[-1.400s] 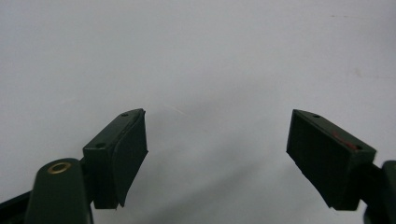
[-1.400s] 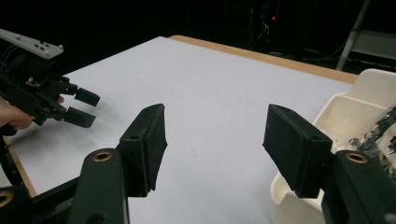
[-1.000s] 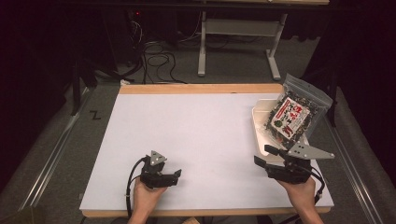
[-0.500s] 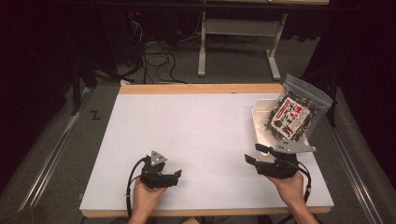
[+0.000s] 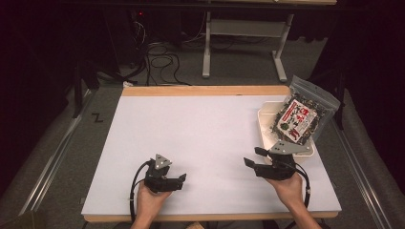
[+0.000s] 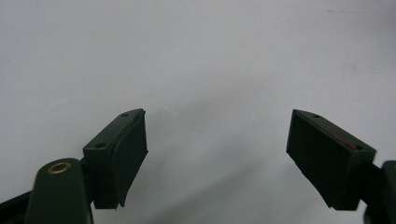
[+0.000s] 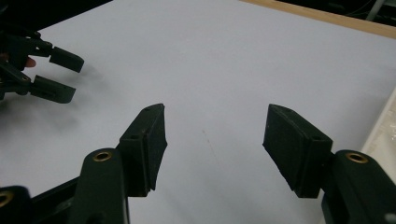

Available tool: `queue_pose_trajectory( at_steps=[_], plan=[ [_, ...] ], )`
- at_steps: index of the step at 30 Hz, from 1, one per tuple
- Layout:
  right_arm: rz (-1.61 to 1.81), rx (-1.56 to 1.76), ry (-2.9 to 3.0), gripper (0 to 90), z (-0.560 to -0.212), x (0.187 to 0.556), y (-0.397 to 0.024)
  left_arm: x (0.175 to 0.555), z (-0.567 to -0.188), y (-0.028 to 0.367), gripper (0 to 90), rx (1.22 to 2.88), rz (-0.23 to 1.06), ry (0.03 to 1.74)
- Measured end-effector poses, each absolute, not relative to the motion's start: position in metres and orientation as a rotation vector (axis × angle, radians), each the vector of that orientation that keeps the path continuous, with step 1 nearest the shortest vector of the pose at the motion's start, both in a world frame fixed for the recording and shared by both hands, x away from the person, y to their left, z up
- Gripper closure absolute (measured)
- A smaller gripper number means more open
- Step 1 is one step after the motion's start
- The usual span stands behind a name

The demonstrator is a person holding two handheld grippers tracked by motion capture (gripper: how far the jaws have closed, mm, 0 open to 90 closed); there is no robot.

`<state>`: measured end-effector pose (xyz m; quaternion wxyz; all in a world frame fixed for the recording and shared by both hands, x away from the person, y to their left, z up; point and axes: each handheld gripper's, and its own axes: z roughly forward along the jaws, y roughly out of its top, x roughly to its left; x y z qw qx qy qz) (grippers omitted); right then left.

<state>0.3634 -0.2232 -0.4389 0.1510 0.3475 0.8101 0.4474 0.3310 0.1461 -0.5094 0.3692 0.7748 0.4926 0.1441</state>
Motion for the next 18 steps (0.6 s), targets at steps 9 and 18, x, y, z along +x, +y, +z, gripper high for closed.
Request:
queue_pose_trajectory(
  at_steps=[9,18],
  plan=[
    [1.25,0.993,2.347,39.8,-0.446,0.37,-0.218,0.331,-0.51,0.146,20.8,1.993,0.366,1.261],
    [1.244,1.022,2.364,40.0,-0.454,0.377,-0.211,0.332,-0.51,0.145,20.7,1.995,0.364,1.26]
  ],
)
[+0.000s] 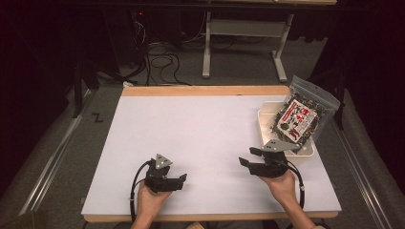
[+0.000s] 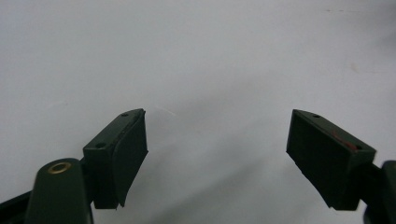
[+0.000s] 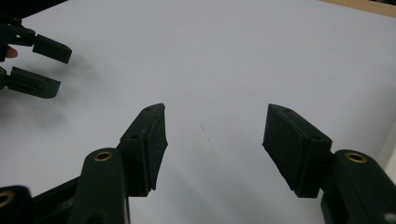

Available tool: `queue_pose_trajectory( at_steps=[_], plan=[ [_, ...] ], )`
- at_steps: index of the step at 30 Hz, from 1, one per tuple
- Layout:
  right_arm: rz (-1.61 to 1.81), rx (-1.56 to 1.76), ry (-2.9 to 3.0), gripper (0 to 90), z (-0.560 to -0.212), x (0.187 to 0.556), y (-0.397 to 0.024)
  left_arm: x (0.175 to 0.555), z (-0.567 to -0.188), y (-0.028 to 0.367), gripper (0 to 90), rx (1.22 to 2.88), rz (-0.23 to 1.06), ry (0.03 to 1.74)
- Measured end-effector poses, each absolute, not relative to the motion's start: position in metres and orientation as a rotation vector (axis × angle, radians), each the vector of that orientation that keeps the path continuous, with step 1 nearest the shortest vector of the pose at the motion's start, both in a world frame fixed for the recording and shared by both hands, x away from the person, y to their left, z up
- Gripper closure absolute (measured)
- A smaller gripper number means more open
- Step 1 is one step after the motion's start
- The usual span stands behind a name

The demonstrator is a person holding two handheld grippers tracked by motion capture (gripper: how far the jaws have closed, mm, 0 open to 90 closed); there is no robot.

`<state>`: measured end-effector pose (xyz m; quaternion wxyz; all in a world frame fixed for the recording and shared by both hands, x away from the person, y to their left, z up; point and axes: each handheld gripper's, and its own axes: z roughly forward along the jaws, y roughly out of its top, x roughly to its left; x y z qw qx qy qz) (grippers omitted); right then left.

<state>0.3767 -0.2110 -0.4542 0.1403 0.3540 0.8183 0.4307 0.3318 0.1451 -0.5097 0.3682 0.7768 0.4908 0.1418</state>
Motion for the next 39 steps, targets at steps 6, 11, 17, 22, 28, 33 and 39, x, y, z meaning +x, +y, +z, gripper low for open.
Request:
queue_pose_trajectory(
  at_steps=[6,11,17,22,28,33,39],
  plan=[
    [1.238,1.02,2.37,40.1,-0.459,0.381,-0.21,0.331,-0.509,0.146,20.8,1.989,0.361,1.26],
    [1.225,1.053,2.373,40.4,-0.466,0.385,-0.209,0.331,-0.51,0.145,20.7,1.994,0.362,1.258],
    [1.194,1.058,2.385,40.5,-0.472,0.388,-0.206,0.332,-0.51,0.145,20.8,1.994,0.362,1.258],
    [1.184,1.061,2.384,40.7,-0.476,0.389,-0.205,0.331,-0.51,0.144,20.8,1.991,0.358,1.26],
    [1.152,1.091,2.393,41.0,-0.482,0.391,-0.204,0.333,-0.51,0.143,20.8,1.998,0.36,1.255],
    [1.136,1.102,2.395,41.0,-0.485,0.392,-0.204,0.333,-0.511,0.142,20.8,2.001,0.356,1.253],
    [1.128,1.089,2.402,41.3,-0.49,0.391,-0.201,0.333,-0.511,0.14,20.8,2.007,0.355,1.251]
  ],
)
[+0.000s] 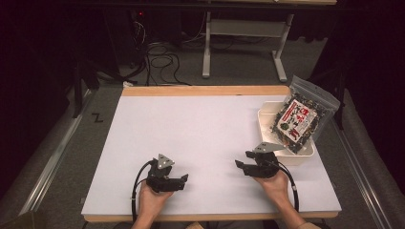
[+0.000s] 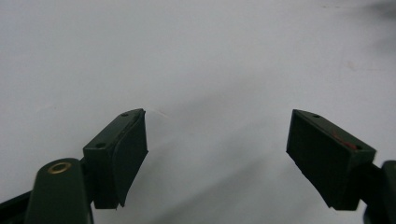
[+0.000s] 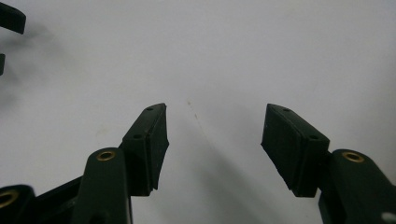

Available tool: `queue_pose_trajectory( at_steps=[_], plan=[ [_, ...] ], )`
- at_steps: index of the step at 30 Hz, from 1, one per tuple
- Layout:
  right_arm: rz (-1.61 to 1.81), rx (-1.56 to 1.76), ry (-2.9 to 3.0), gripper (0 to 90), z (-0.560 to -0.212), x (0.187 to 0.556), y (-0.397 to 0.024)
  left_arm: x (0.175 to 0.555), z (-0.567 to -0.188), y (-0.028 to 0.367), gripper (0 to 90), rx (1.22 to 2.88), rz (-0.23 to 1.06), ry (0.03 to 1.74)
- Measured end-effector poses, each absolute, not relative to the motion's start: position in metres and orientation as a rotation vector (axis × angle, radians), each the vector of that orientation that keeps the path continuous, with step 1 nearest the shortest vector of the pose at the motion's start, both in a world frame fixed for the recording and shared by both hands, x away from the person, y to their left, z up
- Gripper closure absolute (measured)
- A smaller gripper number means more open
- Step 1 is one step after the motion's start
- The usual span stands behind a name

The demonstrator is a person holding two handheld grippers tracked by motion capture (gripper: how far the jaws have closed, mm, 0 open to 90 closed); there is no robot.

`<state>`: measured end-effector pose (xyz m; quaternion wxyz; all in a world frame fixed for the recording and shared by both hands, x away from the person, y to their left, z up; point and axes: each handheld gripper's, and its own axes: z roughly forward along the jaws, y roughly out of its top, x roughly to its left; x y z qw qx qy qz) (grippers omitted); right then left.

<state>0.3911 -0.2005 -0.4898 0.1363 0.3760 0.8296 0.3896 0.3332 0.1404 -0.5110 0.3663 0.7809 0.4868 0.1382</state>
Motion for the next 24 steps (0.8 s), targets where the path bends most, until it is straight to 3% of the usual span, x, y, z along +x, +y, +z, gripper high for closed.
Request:
queue_pose_trajectory(
  at_steps=[24],
  plan=[
    [1.125,1.094,2.394,38.1,-0.5,0.382,-0.204,0.331,-0.508,0.143,20.8,1.995,0.364,1.244]
  ],
)
